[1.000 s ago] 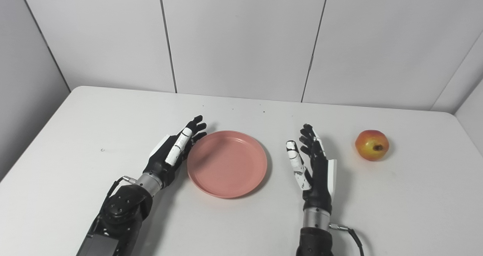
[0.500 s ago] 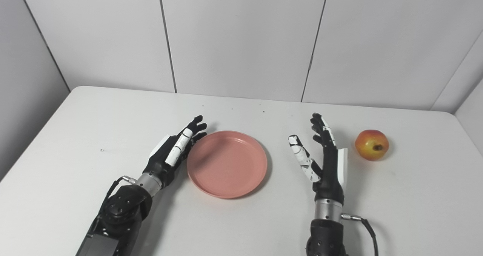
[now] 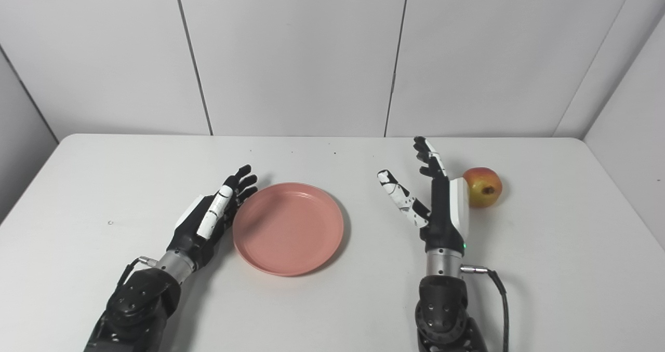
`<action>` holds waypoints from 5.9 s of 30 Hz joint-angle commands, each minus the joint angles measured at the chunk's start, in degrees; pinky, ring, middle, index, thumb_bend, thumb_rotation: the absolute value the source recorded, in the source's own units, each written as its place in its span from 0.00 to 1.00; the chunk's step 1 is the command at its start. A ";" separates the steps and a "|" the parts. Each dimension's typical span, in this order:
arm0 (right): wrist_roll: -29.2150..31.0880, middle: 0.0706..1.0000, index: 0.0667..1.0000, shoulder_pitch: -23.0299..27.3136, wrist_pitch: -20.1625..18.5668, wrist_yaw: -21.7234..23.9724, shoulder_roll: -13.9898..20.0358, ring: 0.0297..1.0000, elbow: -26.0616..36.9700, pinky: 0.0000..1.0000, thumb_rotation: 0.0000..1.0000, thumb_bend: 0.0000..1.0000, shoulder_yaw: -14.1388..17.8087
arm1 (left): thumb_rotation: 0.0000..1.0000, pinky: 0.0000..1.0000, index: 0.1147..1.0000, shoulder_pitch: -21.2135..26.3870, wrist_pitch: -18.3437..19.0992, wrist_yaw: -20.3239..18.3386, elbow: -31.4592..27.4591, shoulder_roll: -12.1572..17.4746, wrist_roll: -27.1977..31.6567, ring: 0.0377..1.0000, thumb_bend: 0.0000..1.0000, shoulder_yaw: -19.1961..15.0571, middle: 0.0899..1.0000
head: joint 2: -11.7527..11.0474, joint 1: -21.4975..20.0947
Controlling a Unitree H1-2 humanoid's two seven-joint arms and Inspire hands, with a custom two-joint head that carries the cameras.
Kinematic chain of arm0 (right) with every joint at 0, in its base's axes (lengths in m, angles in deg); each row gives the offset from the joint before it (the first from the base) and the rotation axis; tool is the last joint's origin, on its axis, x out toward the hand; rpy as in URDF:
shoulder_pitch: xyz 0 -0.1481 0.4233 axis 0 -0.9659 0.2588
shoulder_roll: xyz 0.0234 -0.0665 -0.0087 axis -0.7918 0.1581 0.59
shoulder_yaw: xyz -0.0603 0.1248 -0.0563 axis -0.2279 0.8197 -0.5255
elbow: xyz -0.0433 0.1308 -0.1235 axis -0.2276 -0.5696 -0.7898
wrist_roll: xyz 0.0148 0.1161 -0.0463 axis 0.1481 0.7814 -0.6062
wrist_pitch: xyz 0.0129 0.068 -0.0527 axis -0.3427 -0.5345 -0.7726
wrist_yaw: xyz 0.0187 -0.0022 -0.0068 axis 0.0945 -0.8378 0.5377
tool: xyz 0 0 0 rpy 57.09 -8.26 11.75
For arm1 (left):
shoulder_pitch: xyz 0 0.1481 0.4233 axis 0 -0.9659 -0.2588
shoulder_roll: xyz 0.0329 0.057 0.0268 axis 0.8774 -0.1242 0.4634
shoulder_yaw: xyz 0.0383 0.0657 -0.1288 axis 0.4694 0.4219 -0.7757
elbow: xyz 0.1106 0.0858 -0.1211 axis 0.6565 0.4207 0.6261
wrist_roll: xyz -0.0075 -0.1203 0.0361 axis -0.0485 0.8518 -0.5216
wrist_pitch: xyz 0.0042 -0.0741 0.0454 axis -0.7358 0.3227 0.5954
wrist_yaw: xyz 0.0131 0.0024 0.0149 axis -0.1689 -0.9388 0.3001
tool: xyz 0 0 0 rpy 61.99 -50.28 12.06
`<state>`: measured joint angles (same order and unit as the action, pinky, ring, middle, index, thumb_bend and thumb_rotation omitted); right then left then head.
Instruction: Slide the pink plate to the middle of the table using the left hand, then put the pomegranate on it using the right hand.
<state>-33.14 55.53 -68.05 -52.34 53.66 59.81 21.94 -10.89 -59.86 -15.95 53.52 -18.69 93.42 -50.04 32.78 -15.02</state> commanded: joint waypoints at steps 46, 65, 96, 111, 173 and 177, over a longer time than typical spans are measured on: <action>-2.83 0.83 0.83 3.00 -4.16 -3.73 2.21 0.83 1.18 0.77 0.62 0.64 1.93 | 1.00 0.94 0.98 0.70 -1.40 -2.15 -0.76 2.16 0.15 0.96 0.54 0.15 0.98 | 1.08 -1.98; -2.85 0.83 0.83 3.01 -4.91 -4.06 3.02 0.83 0.71 0.76 0.55 0.63 2.27 | 1.00 0.93 0.98 0.92 -2.10 -2.32 -0.27 2.60 -0.69 0.96 0.53 0.70 0.98 | 1.14 -2.31; -2.51 0.86 0.84 4.89 -6.26 -5.75 4.65 0.85 0.15 0.78 0.54 0.65 5.56 | 1.00 0.93 0.98 0.83 -1.90 -2.22 -0.30 2.34 -0.13 0.96 0.52 0.29 0.98 | 0.91 -2.56; -3.67 0.88 0.86 5.84 -10.83 -5.59 7.53 0.86 0.98 0.77 0.52 0.67 7.44 | 1.00 0.93 0.98 0.73 -1.88 -2.21 -0.51 2.29 -0.03 0.96 0.53 0.25 0.98 | 1.00 -2.44; 0.76 0.89 0.87 14.05 -21.71 -1.45 15.76 0.85 -19.43 0.74 0.37 0.82 3.36 | 1.00 0.93 0.98 0.75 -1.02 -2.23 -1.20 2.26 -0.08 0.96 0.52 0.16 0.98 | 2.13 -2.58; 1.20 0.88 0.85 14.23 -22.22 -1.37 15.68 0.85 -19.82 0.73 0.31 0.82 3.47 | 1.00 0.93 0.98 0.73 -1.07 -2.22 -1.21 2.22 0.03 0.96 0.52 0.08 0.98 | 2.06 -2.55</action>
<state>-32.42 67.24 -89.11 -54.03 68.28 39.88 25.27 -11.10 -60.93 -18.04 53.32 -16.80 93.43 -49.72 34.89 -17.58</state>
